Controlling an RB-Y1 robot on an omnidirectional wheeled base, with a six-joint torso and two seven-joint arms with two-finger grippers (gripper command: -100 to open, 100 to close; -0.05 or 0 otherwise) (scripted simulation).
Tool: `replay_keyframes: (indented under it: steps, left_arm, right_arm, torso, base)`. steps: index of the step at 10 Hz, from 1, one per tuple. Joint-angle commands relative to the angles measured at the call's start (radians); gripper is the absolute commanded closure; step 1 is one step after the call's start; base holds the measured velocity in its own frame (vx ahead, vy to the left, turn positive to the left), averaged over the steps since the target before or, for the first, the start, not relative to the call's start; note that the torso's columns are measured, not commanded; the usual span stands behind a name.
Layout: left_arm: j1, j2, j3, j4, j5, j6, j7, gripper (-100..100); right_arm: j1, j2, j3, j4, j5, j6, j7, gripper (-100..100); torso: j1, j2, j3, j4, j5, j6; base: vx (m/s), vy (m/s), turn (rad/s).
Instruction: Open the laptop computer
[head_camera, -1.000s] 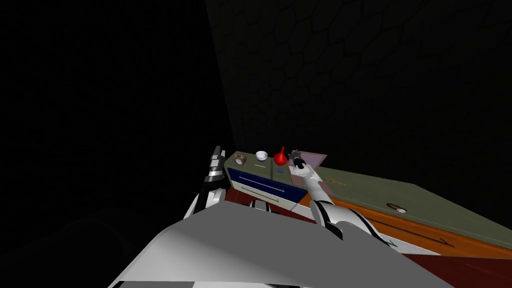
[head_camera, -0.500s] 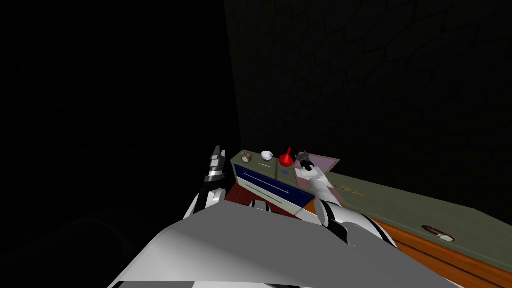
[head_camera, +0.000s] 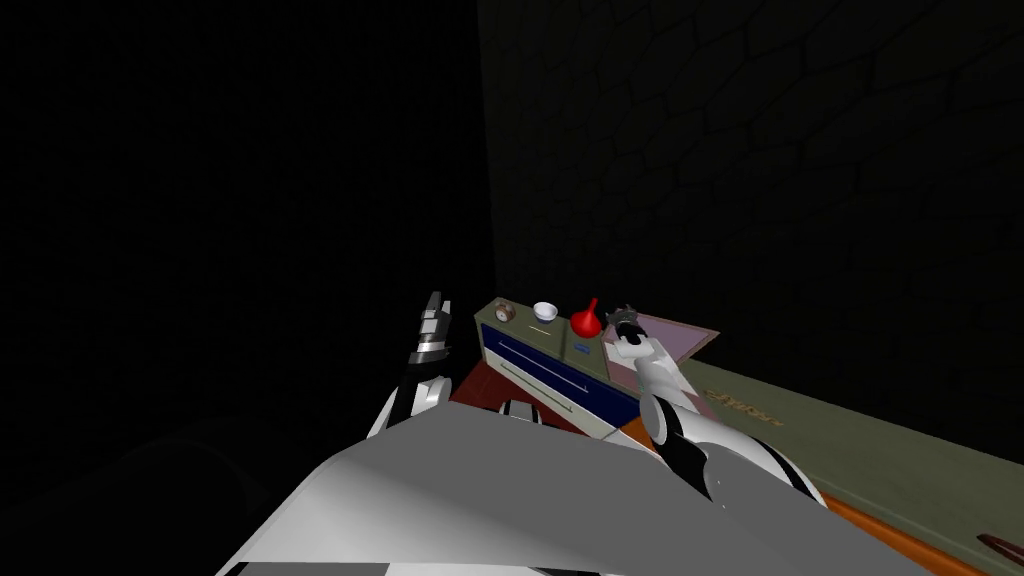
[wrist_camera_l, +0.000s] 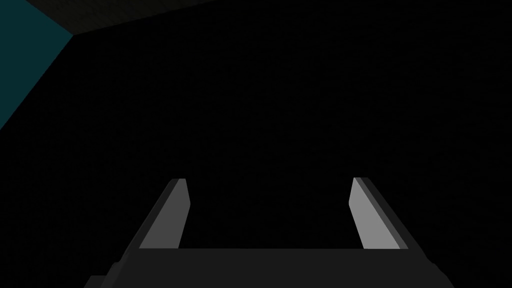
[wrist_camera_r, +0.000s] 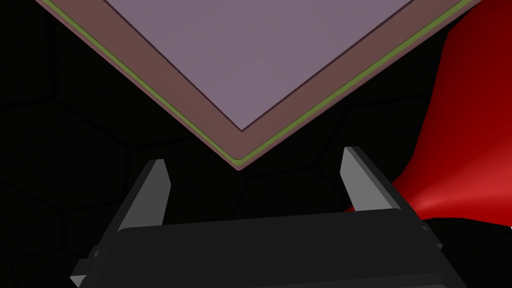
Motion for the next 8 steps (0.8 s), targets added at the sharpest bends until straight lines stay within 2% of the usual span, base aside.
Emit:
replay_keyframes:
  steps: [1, 2, 3, 4, 5, 7, 8]
  left_arm:
    - [0.000, 0.000, 0.000, 0.000, 0.000, 0.000, 0.000, 0]
    - [0.001, 0.000, 0.000, 0.000, 0.000, 0.000, 0.000, 0]
    - [0.000, 0.000, 0.000, 0.000, 0.000, 0.000, 0.000, 0]
    - [0.000, 0.000, 0.000, 0.000, 0.000, 0.000, 0.000, 0]
    - [0.000, 0.000, 0.000, 0.000, 0.000, 0.000, 0.000, 0]
    - [0.000, 0.000, 0.000, 0.000, 0.000, 0.000, 0.000, 0]
    - [0.000, 0.000, 0.000, 0.000, 0.000, 0.000, 0.000, 0]
  right_arm:
    - [0.000, 0.021, 0.046, -0.024, -0.006, 0.013, -0.003, 100]
    - [0.000, 0.021, 0.046, -0.024, -0.006, 0.013, -0.003, 100]
    - [0.000, 0.021, 0.046, -0.024, -0.006, 0.013, -0.003, 100]
    - [0.005, 0.035, 0.079, -0.046, -0.012, 0.022, -0.009, 100]
    - [0.005, 0.035, 0.079, -0.046, -0.012, 0.022, -0.009, 100]
    - [0.015, 0.062, 0.145, -0.089, -0.023, 0.041, -0.019, 100]
    - [0.015, 0.062, 0.145, -0.089, -0.023, 0.041, -0.019, 100]
  torso:
    - [0.000, -0.001, -0.001, 0.000, 0.000, 0.001]
    - [-0.001, -0.003, -0.002, -0.001, 0.000, 0.002]
    - [0.000, -0.003, -0.002, -0.001, 0.000, 0.000]
    - [0.000, 0.000, 0.000, 0.000, 0.000, -0.001]
    - [0.000, 0.001, 0.000, 0.000, 0.000, 0.001]
    - [0.000, 0.001, 0.001, 0.000, 0.000, 0.001]
    - [0.000, 0.000, 0.000, 0.000, 0.000, 0.000]
  base:
    - [0.034, 0.000, -0.368]
    - [0.046, 0.005, -0.219]
    - [0.027, 0.002, 0.016]
    - [0.032, -0.006, -0.174]
    - [0.028, 0.000, -0.111]
    - [0.038, 0.004, -0.242]
    - [0.035, 0.008, -0.099]
